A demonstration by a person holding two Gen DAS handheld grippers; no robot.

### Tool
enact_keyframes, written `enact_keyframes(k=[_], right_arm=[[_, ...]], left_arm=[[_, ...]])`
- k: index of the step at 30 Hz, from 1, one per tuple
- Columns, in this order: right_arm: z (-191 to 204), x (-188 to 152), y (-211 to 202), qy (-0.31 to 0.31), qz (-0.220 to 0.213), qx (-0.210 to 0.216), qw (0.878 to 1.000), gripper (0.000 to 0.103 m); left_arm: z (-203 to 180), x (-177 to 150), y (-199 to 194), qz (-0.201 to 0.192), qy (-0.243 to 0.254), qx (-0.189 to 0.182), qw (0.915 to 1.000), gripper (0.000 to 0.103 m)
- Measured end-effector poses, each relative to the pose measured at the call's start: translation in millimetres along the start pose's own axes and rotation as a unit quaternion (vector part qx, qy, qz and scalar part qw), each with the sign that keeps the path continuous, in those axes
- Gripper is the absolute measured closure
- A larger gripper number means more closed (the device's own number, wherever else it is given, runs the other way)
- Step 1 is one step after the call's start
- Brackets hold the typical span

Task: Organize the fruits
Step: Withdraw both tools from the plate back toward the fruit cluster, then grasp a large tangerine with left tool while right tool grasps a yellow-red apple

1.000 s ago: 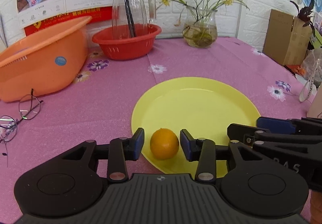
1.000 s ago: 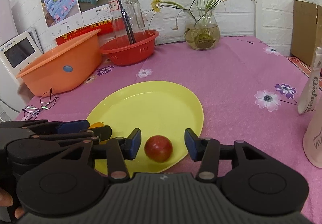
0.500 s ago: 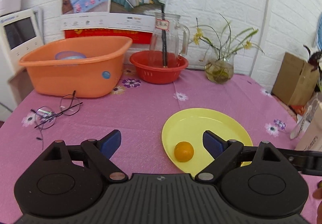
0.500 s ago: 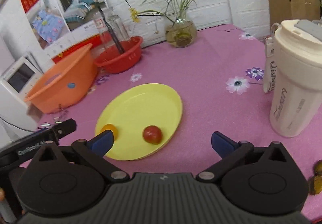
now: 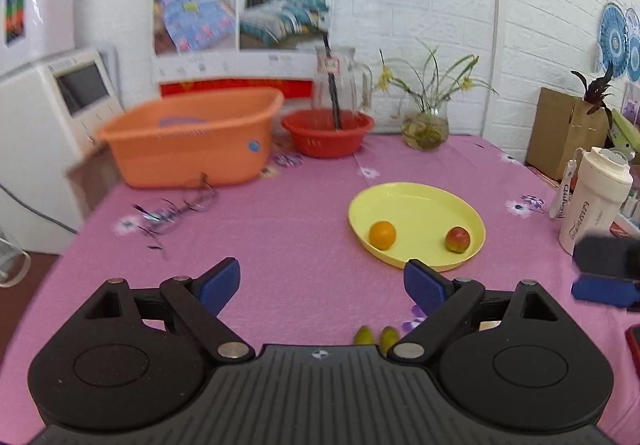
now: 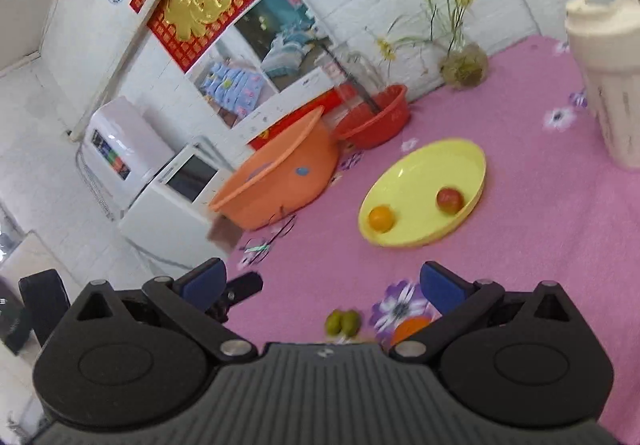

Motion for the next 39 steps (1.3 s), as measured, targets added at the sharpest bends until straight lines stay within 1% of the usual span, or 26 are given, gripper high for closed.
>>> enact_keyframes(k=[1, 2, 4, 5, 6, 7, 9, 10, 12, 14, 17, 19, 20, 21, 22, 24, 26, 28, 30, 31, 33, 35, 39], right_arm=[[5.9, -8.4, -2.0, -0.016, 0.016, -0.001, 1.0, 0.025], [11.6, -14.7, -6.0, -0.045, 0.015, -0.013, 0.999, 0.025], [20.9, -23.8, -15.7, -0.109, -0.015, -0.047, 0.993, 0.025], [22.8, -28.4, -20.4, -0.131, -0.027, -0.062, 0.989, 0.025], [24.5, -32.0, -24.4, -0.144, -0.029, -0.068, 0.987, 0.025], [24.5, -35.6, -28.2, -0.152, -0.025, -0.074, 0.985, 0.025], [19.7, -40.4, -35.5, -0.149, -0.02, -0.105, 0.983, 0.025], [16.1, -42.8, -40.2, -0.145, -0.025, -0.128, 0.981, 0.025], [13.3, -47.8, -50.2, -0.148, -0.039, -0.154, 0.976, 0.025], [11.4, -52.4, -55.6, -0.159, -0.048, -0.162, 0.973, 0.025], [4.3, -59.8, -53.8, -0.152, -0.032, -0.178, 0.972, 0.025], [-1.4, -63.5, -49.4, -0.142, -0.017, -0.186, 0.972, 0.025], [-2.6, -66.1, -48.1, -0.137, -0.01, -0.189, 0.972, 0.025], [-3.8, -66.5, -46.5, -0.132, -0.006, -0.189, 0.973, 0.025], [-3.4, -68.7, -48.3, -0.128, -0.006, -0.185, 0.974, 0.025], [-1.7, -69.4, -50.2, -0.131, -0.012, -0.181, 0.975, 0.025], [-1.0, -71.0, -52.6, -0.141, -0.019, -0.19, 0.971, 0.025], [-1.2, -72.7, -53.3, -0.146, -0.015, -0.194, 0.97, 0.025], [-1.2, -75.8, -53.0, -0.148, -0.005, -0.183, 0.972, 0.025], [-0.7, -77.2, -52.9, -0.15, -0.001, -0.179, 0.972, 0.025], [1.4, -79.9, -52.6, -0.16, 0.004, -0.177, 0.971, 0.025], [3.9, -82.3, -52.1, -0.17, 0.005, -0.178, 0.969, 0.025], [6.7, -88.5, -48.2, -0.177, 0.012, -0.172, 0.969, 0.025]], left_arm=[[0.2, -2.6, -8.1, -0.003, 0.001, 0.0, 1.0, 0.002], [0.9, -5.8, -17.5, -0.006, 0.0, -0.006, 1.0, 0.0], [-0.7, -12.6, -31.3, -0.004, 0.003, -0.026, 0.9996, 0.0], [-2.3, -16.9, -37.4, 0.0, 0.008, -0.038, 0.9993, 0.0], [-4.6, -22.6, -43.8, 0.005, 0.015, -0.048, 0.9987, 0.0], [-5.9, -27.8, -49.3, 0.009, 0.019, -0.053, 0.9984, 0.0], [-8.0, -37.7, -59.4, 0.013, 0.023, -0.057, 0.998, 0.0], [-8.3, -42.6, -64.3, 0.015, 0.025, -0.058, 0.9979, 0.0], [-9.0, -53.2, -75.4, 0.013, 0.023, -0.061, 0.9978, 0.0], [-9.0, -61.6, -83.3, 0.003, 0.02, -0.066, 0.9976, 0.0], [-11.1, -71.3, -86.0, 0.005, 0.02, -0.069, 0.9974, 0.001], [-13.2, -77.1, -83.2, 0.013, 0.023, -0.066, 0.9975, 0.003], [-14.8, -80.4, -81.5, 0.021, 0.028, -0.063, 0.9974, 0.008], [-17.1, -83.9, -79.3, 0.03, 0.034, -0.061, 0.9971, 0.015], [-19.8, -87.2, -77.4, 0.04, 0.039, -0.063, 0.9964, 0.018], [-25.2, -92.8, -75.0, 0.054, 0.048, -0.073, 0.9947, 0.02], [-31.5, -98.5, -74.7, 0.058, 0.053, -0.082, 0.9935, 0.023], [-37.9, -102.2, -73.0, 0.062, 0.057, -0.09, 0.9923, 0.026], [-45.9, -106.3, -71.0, 0.067, 0.066, -0.099, 0.9907, 0.033], [-49.2, -108.5, -69.7, 0.07, 0.069, -0.102, 0.9899, 0.035], [-55.2, -111.8, -66.0, 0.079, 0.073, -0.107, 0.9884, 0.044], [-58.7, -113.5, -62.6, 0.086, 0.073, -0.108, 0.9877, 0.047], [-66.3, -116.3, -57.6, 0.09, 0.079, -0.115, 0.9862, 0.048]])
Point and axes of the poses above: each gripper's, at about its wrist camera, not at the fingertips, and y roughly the way its jaws point, z to its left, x to its top, the point moved 7 cm from there along y, roughly the way its jaws point, and after that the axes turned 3 degrees about z, right-handed, at the moved point
